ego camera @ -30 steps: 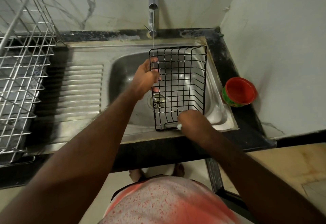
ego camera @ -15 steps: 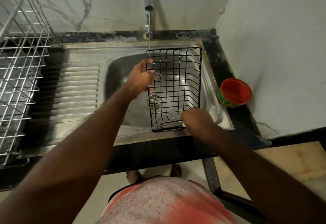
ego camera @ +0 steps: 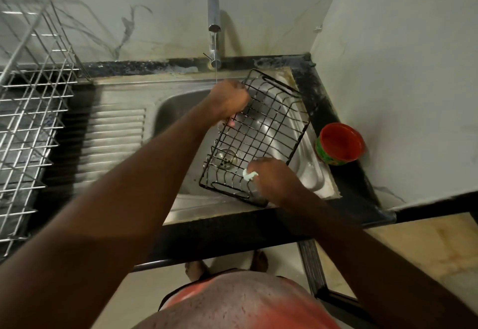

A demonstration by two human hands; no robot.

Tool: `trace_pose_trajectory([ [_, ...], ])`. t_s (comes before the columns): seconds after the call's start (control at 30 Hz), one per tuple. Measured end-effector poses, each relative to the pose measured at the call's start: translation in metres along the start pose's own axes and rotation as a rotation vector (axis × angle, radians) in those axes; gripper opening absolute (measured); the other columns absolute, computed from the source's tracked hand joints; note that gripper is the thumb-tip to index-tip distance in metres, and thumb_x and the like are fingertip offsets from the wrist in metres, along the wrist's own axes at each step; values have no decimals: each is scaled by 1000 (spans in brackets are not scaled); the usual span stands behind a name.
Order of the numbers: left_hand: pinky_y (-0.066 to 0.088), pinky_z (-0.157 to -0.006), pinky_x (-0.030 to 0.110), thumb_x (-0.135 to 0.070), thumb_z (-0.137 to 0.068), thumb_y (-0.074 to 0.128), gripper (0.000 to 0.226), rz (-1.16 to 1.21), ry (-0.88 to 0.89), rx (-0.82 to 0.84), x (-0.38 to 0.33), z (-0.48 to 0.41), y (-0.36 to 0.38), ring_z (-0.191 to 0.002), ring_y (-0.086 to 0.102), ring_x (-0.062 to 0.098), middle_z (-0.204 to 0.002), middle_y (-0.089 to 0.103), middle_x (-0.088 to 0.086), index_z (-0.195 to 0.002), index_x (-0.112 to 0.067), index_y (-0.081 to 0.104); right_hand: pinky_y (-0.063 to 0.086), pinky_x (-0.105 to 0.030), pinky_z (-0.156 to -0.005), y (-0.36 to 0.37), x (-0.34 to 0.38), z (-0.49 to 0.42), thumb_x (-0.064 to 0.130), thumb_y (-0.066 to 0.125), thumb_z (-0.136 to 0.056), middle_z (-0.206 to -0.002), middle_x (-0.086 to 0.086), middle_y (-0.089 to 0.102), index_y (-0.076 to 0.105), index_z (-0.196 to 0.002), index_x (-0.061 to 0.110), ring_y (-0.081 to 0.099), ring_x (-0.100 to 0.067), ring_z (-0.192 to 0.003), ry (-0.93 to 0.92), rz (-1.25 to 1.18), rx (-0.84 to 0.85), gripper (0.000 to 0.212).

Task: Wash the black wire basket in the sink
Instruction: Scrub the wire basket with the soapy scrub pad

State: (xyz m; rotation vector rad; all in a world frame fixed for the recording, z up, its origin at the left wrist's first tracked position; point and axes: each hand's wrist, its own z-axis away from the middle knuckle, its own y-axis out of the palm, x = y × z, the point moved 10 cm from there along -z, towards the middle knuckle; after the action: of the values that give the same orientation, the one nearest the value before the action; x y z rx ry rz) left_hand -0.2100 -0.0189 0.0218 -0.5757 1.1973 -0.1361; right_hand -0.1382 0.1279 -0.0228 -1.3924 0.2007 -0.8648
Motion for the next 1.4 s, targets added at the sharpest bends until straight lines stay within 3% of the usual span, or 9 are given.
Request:
trace_pose_trajectory([
  [0.27,43,-59,26,-22,-98,46,19,-514,59,276,-44,-10,46,-72,57,15,-83,58,5,-83,-15,55,37,-39,-93,34,16,-10,15,60,-89,-118,-2,61,55,-121,17,56,-21,-108,-17,145,59,32],
  [0.47,46,-62,26,-20,-98,49,20,-692,40,426,-48,-4,84,-85,60,19,-101,62,9,-105,-6,62,39,-29,-75,45,17,-5,14,55,-91,-110,-4,62,59,-107,16,56,-21,-100,36,-171,66,17],
  [0.57,49,-71,29,-18,-92,51,29,-796,48,477,-40,-4,103,-100,60,25,-115,61,13,-115,-3,61,45,-30,-78,55,22,-1,13,56,-91,-111,-3,63,60,-108,16,57,-19,-101,64,-270,25,17],
  [0.7,50,-97,39,-27,-91,49,43,-849,71,482,-30,-7,112,-113,58,28,-130,60,17,-126,-3,59,45,-26,-82,62,22,4,12,58,-92,-115,-5,63,60,-111,14,58,-19,-104,99,-336,-56,20],
  [0.8,50,-101,44,-33,-90,55,47,-846,97,467,-26,-7,109,-114,59,27,-130,63,13,-129,-8,61,43,-23,-84,64,20,7,11,58,-93,-118,-4,62,59,-115,14,57,-17,-108,113,-359,-94,22],
  [0.93,40,-109,43,-50,-92,56,69,-824,154,422,-23,-6,98,-136,46,30,-152,46,12,-149,-14,42,41,-19,-85,66,15,8,11,59,-93,-119,-2,61,59,-118,14,56,-14,-110,138,-399,-136,25],
  [1.07,27,-115,45,-62,-94,50,75,-709,233,434,-31,16,66,-146,33,29,-159,36,9,-153,-19,36,48,-25,-92,71,14,8,11,62,-91,-119,-2,60,58,-117,15,55,-15,-112,140,-391,-128,27],
  [1.23,15,-122,53,-86,-74,46,108,-751,14,528,29,40,22,-152,18,28,-166,17,5,-159,-24,18,47,-24,-94,68,17,12,9,63,-90,-119,-4,62,59,-116,12,56,-16,-113,109,-398,-139,27],
  [1.4,24,-118,49,-66,-91,54,82,-686,-16,382,62,42,17,-148,30,28,-162,29,8,-156,-22,28,48,-25,-89,64,14,5,9,62,-90,-114,-3,64,62,-114,14,59,-16,-107,150,-378,-47,24],
])
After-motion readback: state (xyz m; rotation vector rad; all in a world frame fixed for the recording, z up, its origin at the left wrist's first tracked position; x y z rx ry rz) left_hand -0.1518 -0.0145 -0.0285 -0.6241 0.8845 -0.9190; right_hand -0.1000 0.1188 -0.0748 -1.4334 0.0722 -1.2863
